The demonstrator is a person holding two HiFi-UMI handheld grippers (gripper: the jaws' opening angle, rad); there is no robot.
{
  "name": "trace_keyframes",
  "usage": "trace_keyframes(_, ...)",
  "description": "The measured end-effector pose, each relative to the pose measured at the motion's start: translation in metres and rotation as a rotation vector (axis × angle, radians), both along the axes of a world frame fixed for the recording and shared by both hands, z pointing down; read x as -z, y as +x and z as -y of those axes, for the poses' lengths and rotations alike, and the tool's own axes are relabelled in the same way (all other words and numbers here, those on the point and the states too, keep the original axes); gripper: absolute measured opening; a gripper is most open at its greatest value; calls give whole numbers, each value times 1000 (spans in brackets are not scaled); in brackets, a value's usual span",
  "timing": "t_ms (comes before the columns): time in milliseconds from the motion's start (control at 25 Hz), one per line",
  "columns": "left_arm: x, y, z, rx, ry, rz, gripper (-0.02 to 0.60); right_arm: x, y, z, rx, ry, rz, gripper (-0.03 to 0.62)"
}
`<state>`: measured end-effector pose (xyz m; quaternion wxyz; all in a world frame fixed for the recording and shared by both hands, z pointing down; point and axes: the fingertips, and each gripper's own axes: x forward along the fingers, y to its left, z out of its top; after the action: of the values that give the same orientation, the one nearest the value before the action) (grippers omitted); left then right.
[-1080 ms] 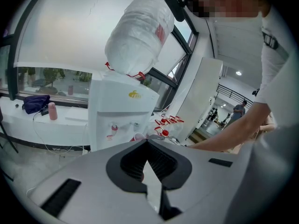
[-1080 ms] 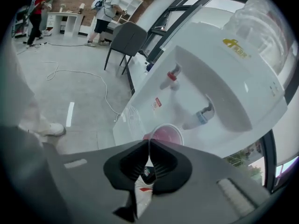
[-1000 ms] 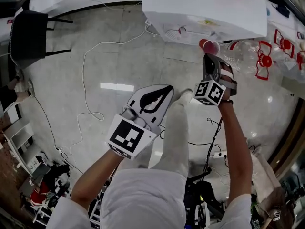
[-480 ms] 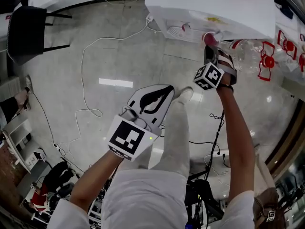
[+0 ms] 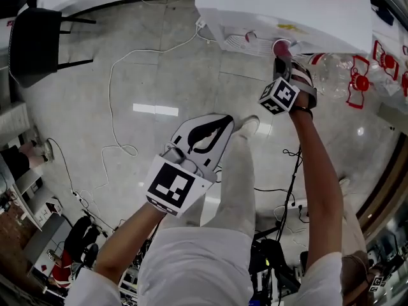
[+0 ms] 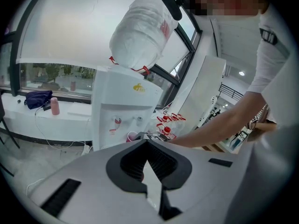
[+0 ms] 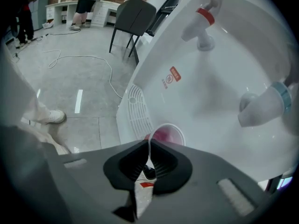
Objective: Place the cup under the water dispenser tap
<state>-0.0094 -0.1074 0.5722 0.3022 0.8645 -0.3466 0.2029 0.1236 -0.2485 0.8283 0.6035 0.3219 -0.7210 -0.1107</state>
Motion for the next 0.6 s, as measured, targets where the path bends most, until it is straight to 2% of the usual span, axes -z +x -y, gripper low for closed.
trace_keyframes(240, 0, -2, 0, 1, -10, -2, 0, 0, 0, 1, -29, -3, 9, 81)
trace_keyframes(600, 8, -2, -3, -13, -1, -9, 0, 20, 0, -3, -49, 31, 30, 100)
